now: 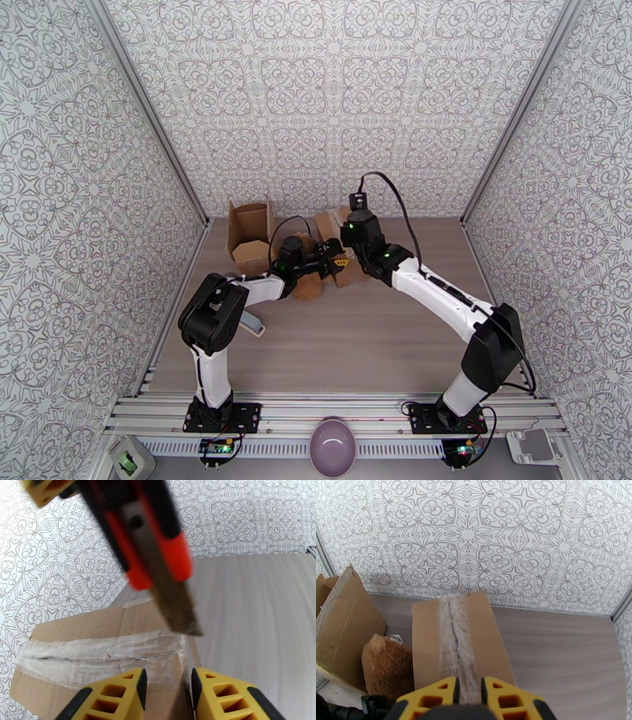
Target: Unpack the express box
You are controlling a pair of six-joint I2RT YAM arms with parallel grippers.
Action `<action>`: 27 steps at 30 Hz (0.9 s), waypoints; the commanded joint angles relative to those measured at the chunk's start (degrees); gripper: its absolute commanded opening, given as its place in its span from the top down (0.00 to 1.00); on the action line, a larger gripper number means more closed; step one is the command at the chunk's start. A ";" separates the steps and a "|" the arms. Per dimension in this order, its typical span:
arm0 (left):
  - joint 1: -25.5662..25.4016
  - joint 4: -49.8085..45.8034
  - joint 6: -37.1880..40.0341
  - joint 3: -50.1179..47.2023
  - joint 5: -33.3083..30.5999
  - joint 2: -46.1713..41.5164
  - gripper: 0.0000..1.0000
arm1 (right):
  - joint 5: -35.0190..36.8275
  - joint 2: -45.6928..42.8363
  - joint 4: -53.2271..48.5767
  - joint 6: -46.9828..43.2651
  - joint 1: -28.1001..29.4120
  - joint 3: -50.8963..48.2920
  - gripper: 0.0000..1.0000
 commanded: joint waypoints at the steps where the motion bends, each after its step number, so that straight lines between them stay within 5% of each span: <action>1: 0.29 -2.77 -0.97 -1.30 1.88 1.99 0.62 | -1.32 2.22 4.84 -2.29 -0.62 1.91 1.00; 27: 0.48 -3.01 -1.73 -0.73 2.36 2.50 0.62 | -3.04 5.60 10.37 -7.04 -1.63 1.74 1.00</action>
